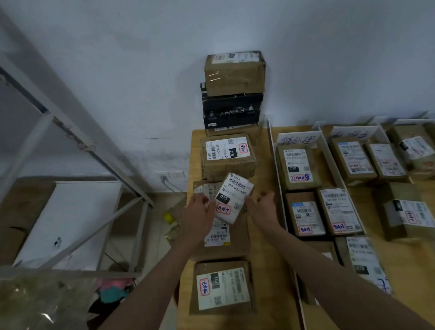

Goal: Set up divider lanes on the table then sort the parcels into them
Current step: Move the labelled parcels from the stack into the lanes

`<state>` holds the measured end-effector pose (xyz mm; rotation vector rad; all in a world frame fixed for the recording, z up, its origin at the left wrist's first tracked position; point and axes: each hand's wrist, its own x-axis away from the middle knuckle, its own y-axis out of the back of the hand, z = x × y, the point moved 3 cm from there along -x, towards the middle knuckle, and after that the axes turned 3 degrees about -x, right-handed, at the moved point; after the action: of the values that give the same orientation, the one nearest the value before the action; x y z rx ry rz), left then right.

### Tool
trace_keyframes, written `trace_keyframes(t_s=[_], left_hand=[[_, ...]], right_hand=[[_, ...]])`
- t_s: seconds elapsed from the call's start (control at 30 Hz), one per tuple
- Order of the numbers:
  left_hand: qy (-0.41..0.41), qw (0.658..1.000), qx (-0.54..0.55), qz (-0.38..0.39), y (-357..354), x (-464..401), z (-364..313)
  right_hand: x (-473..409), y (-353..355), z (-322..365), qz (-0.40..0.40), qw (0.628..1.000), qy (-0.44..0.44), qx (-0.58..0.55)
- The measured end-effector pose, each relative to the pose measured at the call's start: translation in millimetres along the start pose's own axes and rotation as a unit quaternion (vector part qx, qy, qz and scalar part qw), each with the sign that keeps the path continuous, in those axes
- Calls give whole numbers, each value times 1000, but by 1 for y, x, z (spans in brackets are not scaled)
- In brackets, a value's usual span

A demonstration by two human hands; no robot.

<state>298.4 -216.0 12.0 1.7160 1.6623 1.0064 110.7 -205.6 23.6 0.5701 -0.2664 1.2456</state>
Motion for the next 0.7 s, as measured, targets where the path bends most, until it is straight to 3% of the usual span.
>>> trace_keyframes(t_s=[0.1,0.2,0.43,0.7], left_hand=[[-16,999,26,36,-6,0,-4],[-21,999,25,28,-13,4,-5],[-19,996,59,67,-9,20,-30],[-104,994,-13,37,8,40,-78]], right_hand=[[5,-8,-15,58,996,-65,-20],[10,-12,-16,88,995,-32,-15],[19,7,-11,57,997,47,11],[40,53,7,4,995,97,31]])
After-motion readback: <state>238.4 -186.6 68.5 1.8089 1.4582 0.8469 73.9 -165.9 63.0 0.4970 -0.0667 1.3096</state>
